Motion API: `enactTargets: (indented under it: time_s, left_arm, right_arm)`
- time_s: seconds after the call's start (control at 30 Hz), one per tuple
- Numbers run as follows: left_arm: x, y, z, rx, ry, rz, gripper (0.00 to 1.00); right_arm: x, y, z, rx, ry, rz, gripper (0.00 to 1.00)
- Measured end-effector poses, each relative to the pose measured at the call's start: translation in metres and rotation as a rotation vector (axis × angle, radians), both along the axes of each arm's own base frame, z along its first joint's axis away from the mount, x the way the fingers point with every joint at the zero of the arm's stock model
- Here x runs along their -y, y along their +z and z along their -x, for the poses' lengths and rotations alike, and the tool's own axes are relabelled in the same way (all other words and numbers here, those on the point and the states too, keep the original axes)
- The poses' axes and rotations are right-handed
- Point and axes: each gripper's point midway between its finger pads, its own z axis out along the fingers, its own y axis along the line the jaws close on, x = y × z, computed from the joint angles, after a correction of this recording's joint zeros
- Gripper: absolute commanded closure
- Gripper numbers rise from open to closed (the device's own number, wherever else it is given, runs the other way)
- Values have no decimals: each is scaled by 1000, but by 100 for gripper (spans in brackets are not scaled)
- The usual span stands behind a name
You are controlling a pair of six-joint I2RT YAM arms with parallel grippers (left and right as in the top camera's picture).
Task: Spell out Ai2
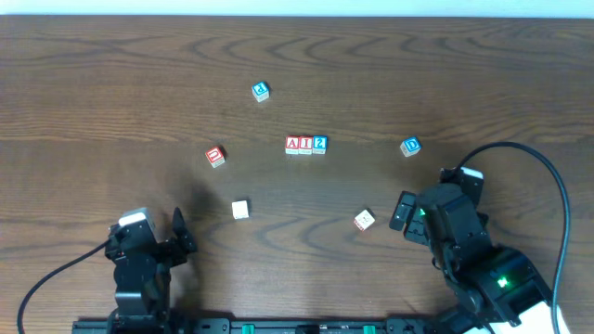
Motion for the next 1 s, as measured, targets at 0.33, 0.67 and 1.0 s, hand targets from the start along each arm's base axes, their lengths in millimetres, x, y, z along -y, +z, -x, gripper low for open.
enactTargets:
  time_s: [0.33, 0.67, 1.0]
  left_arm:
    - [-1, 0, -4, 20, 6, -1, 5]
    - [-1, 0, -4, 19, 4, -7, 5]
    - [-1, 0, -4, 19, 4, -8, 5]
  right_arm:
    - [0, 0, 0, 0, 0, 0, 1]
    - [0, 0, 0, 0, 0, 0, 1]
    - [0, 0, 0, 0, 0, 0, 1]
